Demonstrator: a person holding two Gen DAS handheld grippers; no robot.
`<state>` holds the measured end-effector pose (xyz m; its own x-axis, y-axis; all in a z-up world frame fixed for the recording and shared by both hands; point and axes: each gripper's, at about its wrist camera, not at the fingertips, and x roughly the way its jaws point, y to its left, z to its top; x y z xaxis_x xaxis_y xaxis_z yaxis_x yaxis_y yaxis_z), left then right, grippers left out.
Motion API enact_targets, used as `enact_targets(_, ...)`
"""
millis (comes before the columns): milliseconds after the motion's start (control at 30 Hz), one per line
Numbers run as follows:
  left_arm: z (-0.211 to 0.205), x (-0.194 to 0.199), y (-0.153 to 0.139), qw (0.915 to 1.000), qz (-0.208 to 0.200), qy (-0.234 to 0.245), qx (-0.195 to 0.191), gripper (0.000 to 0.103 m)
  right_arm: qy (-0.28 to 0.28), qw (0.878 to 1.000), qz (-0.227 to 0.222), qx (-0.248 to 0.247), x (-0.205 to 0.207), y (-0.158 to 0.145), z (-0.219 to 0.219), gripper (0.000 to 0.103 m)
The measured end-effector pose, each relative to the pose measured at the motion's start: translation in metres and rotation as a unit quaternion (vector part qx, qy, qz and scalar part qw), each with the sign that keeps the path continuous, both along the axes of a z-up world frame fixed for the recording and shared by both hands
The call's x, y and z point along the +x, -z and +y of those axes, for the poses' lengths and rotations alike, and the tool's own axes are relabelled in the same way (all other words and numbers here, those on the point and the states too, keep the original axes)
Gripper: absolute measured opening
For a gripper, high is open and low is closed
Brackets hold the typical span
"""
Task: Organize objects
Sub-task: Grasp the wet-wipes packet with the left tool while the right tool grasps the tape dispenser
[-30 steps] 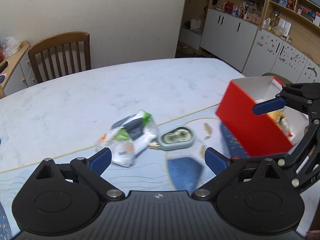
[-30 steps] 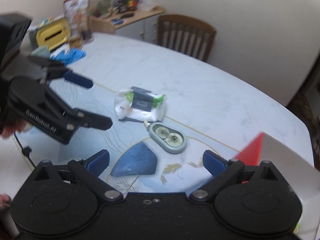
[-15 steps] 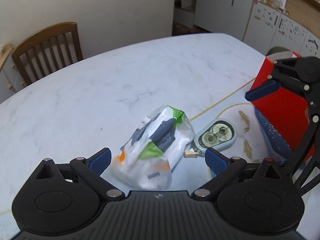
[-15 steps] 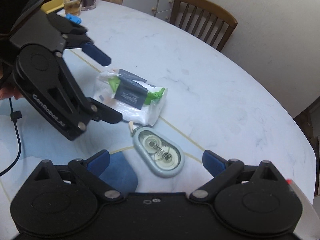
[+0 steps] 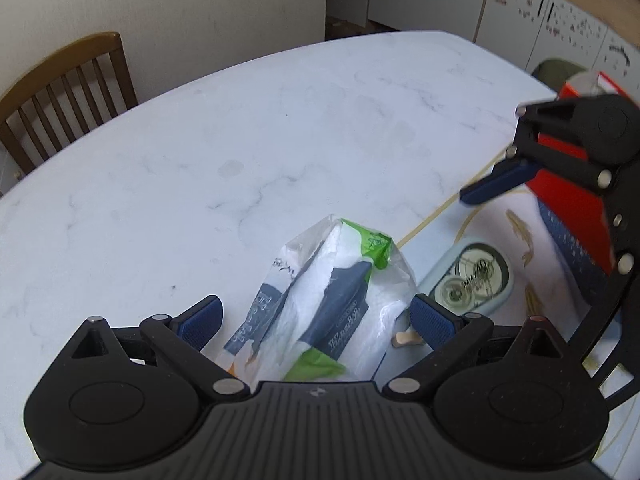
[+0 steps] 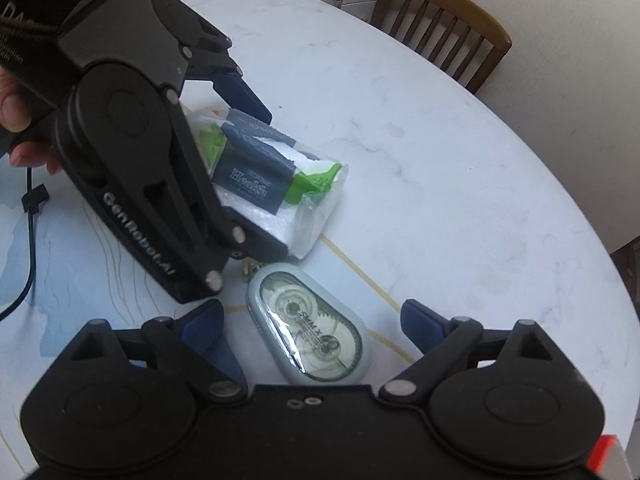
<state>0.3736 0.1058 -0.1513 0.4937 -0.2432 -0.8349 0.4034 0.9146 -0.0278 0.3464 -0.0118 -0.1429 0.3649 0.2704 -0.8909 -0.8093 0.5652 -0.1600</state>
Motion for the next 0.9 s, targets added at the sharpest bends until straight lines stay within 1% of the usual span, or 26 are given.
enact_targets(100,0.005,0.006,0.004,0.9998,0.012,-0.013,-0.012,0.101,-0.004,1.000,0.006,0.007,0.002,0.004,0.000,0.096)
enact_targets(133,0.006,0.008,0.007,0.9997,0.017,-0.016,-0.008,0.101,-0.001,1.000,0.011,0.012,0.003,0.004,0.000,0.095)
enact_targets(233,0.005,0.007,0.009,0.9998,0.007,-0.012,0.010,0.101,0.009,0.999,0.031,0.025,0.007,0.004,-0.002,0.092)
enact_targets(267,0.005,0.006,0.009,0.9998,0.006,-0.011,0.013,0.101,0.012,0.999,0.038,0.030,0.008,0.004,-0.003,0.090)
enact_targets(300,0.004,0.005,0.009,0.9998,0.005,-0.009,0.014,0.101,0.013,0.998,0.045,0.037,0.007,0.003,-0.004,0.085)
enact_targets(333,0.004,0.004,0.009,0.9998,0.004,-0.009,0.014,0.101,0.016,0.998,0.051,0.043,0.007,0.002,-0.006,0.084)
enact_targets(500,0.003,-0.004,0.009,0.9998,-0.005,-0.002,0.019,0.101,0.026,0.996,0.055,0.062,-0.004,-0.001,-0.010,0.068)
enact_targets(667,0.004,-0.011,0.009,0.9998,-0.012,-0.010,0.015,0.100,0.013,0.997,0.053,0.063,-0.029,-0.002,-0.006,0.067)
enact_targets(733,0.003,-0.016,0.008,0.9997,-0.016,-0.010,0.016,0.097,0.011,0.997,0.054,0.062,-0.040,-0.003,-0.004,0.067)
enact_targets(800,0.003,-0.020,0.007,0.9997,-0.019,-0.010,0.015,0.088,0.012,0.997,0.053,0.061,-0.050,-0.004,-0.004,0.067)
enact_targets(833,0.003,-0.022,0.006,0.9996,-0.020,-0.010,0.015,0.085,0.016,0.997,0.054,0.061,-0.055,-0.004,-0.004,0.067)
enact_targets(900,0.002,-0.027,0.004,0.9995,-0.022,-0.014,0.015,0.073,0.027,0.996,0.054,0.060,-0.065,-0.006,-0.005,0.066)
